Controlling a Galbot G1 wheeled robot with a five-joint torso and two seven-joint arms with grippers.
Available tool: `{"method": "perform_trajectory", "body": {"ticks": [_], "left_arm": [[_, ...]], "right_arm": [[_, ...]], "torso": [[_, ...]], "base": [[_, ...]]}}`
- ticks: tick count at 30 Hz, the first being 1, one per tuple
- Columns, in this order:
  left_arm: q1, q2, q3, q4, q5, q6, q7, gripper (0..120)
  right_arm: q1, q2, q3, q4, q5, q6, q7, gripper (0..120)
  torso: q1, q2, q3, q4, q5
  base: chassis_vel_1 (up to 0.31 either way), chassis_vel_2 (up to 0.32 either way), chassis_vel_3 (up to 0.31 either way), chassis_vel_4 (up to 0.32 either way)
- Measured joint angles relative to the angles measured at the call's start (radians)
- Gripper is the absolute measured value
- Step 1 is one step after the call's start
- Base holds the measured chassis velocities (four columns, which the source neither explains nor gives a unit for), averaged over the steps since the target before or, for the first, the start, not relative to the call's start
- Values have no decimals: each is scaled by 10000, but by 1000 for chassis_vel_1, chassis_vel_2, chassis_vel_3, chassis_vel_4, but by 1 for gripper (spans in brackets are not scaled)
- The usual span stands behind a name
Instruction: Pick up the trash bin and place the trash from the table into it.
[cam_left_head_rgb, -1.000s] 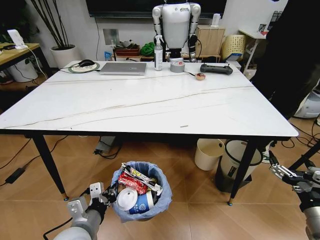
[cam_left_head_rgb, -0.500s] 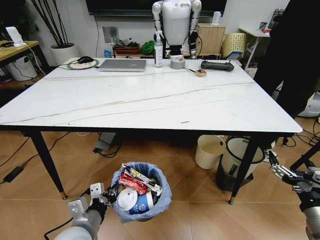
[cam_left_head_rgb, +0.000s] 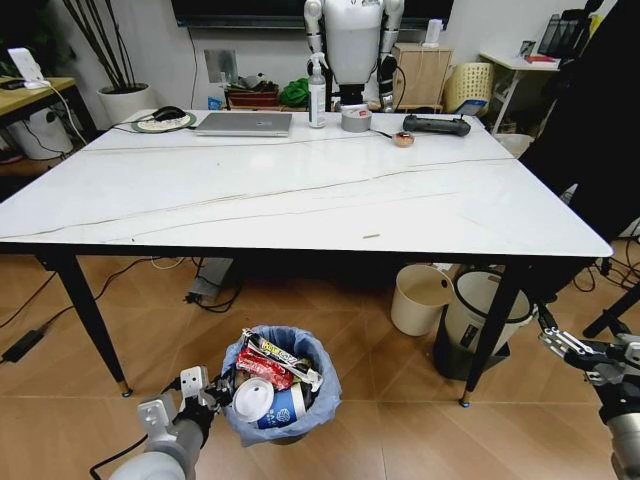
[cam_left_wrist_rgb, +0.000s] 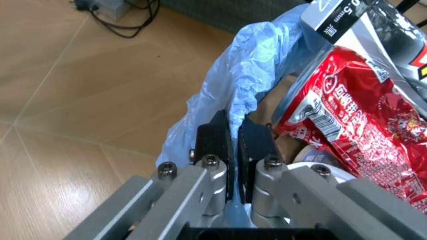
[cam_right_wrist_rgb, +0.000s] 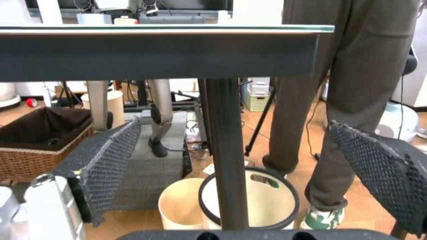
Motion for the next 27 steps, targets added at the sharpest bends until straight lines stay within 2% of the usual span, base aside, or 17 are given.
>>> {"method": "perform_trajectory", "body": {"ticks": [27], "left_arm": [[-313, -214, 125, 797, 27, -52, 277, 0]], "right_arm": [[0, 0, 0, 0, 0, 0, 0, 100]], "torso": [[-386, -1083, -695, 0, 1]], "base": [[0, 0, 0, 0]]}}
